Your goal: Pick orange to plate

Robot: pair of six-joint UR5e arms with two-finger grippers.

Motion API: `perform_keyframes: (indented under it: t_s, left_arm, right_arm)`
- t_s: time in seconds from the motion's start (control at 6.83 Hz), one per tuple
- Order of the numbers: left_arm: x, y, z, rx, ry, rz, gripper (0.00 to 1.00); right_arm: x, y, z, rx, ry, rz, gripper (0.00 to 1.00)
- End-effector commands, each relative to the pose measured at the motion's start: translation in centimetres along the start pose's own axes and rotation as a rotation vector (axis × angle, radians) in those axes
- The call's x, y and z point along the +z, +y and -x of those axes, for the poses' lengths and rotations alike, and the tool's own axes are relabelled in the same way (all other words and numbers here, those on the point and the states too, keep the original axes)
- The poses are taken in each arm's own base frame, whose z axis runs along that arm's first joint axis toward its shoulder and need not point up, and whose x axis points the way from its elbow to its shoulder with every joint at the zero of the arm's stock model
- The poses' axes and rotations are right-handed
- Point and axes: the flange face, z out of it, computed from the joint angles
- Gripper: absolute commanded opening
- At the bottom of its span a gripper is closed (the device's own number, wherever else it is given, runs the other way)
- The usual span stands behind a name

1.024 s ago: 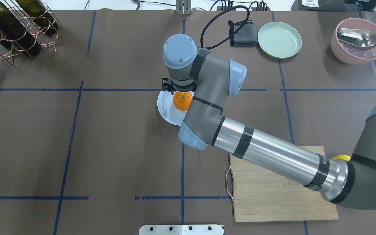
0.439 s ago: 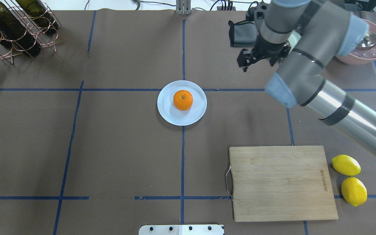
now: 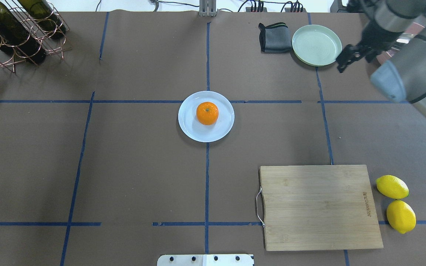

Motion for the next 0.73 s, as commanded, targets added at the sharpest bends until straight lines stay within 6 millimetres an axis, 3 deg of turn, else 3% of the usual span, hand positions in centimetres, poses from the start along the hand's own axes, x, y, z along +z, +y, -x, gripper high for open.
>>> perform_keyframes:
  t_s: [0.0,0.15,0.29,0.59]
  left_arm:
    - [-1.8,0.1,-1.9,0.007,0.016,-0.004,1.0]
    - [-1.8,0.2,-2.0,0.008,0.015,-0.003,1.0]
    - [-1.8,0.2,-2.0,0.01,0.015,-0.003,1.0]
    - [-1.9,0.2,-2.0,0.012,0.012,-0.003,1.0]
  right_arm:
    - [-0.6,9.2,-10.6,0.054,0.007,0.014,1.0]
    - [1.0,13.9,-12.1,0.098,0.005,0.047,1.0]
    - [0.9,17.3,-14.6,0.166,0.008,0.052,1.0]
    - [1.3,22.8,-17.5,0.277,0.002,0.065,1.0]
